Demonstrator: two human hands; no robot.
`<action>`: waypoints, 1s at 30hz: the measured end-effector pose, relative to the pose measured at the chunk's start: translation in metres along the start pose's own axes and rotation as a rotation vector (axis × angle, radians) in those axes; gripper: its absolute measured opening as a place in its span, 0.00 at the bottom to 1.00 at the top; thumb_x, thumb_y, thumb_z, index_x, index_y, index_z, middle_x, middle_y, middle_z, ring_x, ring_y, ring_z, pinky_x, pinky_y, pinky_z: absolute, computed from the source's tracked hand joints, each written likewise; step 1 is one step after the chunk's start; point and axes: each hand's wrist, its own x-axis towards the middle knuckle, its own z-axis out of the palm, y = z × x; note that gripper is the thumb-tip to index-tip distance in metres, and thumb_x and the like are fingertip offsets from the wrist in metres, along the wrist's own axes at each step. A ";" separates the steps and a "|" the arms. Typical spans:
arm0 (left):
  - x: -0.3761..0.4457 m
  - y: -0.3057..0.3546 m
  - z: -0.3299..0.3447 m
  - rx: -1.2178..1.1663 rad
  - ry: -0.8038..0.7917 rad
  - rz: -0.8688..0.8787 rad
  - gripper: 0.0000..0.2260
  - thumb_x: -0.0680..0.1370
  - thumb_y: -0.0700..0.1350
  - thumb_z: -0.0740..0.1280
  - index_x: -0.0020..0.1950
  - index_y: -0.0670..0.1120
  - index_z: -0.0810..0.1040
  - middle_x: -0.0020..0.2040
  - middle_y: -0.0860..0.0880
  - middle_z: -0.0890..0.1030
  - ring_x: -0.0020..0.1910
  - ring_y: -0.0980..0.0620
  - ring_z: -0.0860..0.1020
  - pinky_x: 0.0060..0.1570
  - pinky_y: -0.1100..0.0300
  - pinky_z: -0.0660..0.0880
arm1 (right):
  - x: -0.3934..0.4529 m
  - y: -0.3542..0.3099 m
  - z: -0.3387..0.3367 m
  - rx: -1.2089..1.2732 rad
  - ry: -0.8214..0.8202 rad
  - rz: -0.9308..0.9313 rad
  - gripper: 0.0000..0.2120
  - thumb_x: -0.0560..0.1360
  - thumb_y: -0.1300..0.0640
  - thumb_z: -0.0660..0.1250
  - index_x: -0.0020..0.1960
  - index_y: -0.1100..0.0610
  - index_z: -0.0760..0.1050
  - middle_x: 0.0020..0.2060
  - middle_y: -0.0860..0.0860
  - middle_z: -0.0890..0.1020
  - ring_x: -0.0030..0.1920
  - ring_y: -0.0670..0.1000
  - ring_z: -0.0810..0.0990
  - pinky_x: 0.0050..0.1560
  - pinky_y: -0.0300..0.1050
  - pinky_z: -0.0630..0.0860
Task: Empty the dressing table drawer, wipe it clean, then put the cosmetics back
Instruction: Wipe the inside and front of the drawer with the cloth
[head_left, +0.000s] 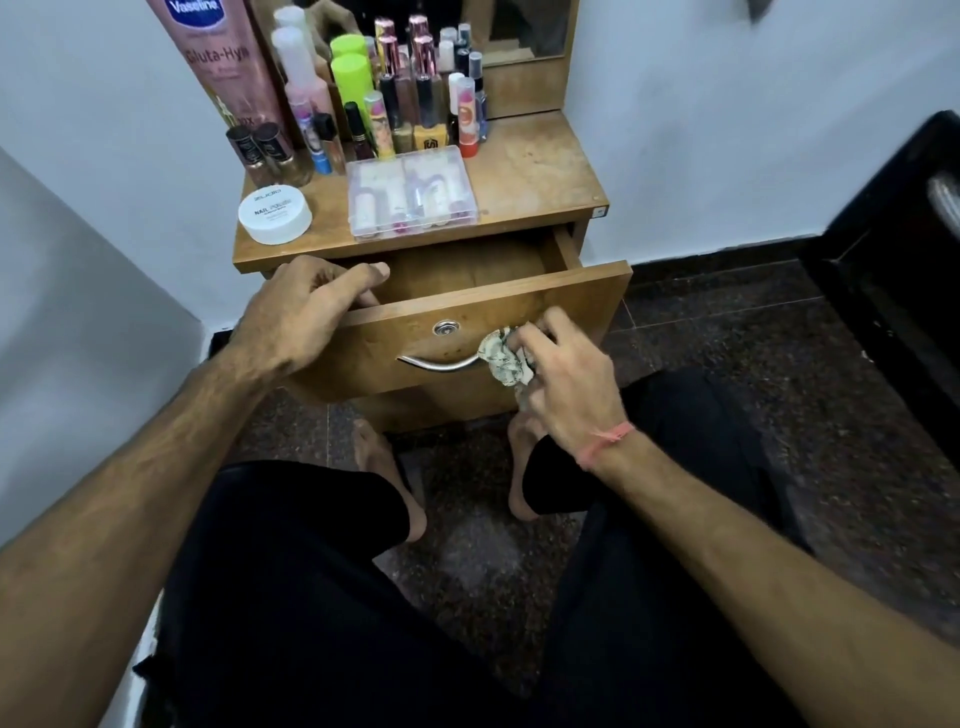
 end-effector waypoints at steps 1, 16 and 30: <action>0.001 0.000 0.000 0.004 0.004 -0.003 0.30 0.75 0.74 0.62 0.44 0.52 0.92 0.48 0.54 0.90 0.55 0.48 0.85 0.67 0.41 0.76 | -0.003 -0.005 0.008 0.076 0.017 0.144 0.22 0.68 0.64 0.81 0.57 0.52 0.77 0.54 0.47 0.75 0.48 0.50 0.79 0.41 0.39 0.78; -0.005 -0.004 0.000 0.047 0.062 0.001 0.29 0.75 0.75 0.63 0.44 0.53 0.91 0.45 0.54 0.89 0.52 0.46 0.85 0.63 0.36 0.78 | 0.012 -0.039 0.068 1.572 0.242 1.275 0.28 0.77 0.81 0.66 0.73 0.63 0.74 0.66 0.62 0.83 0.57 0.58 0.85 0.51 0.46 0.84; -0.013 -0.004 0.002 0.087 0.069 -0.001 0.18 0.74 0.66 0.67 0.42 0.57 0.90 0.45 0.59 0.89 0.51 0.50 0.84 0.58 0.43 0.79 | -0.008 -0.028 0.069 1.409 0.265 1.103 0.30 0.70 0.64 0.84 0.67 0.51 0.76 0.62 0.53 0.86 0.58 0.53 0.88 0.60 0.55 0.86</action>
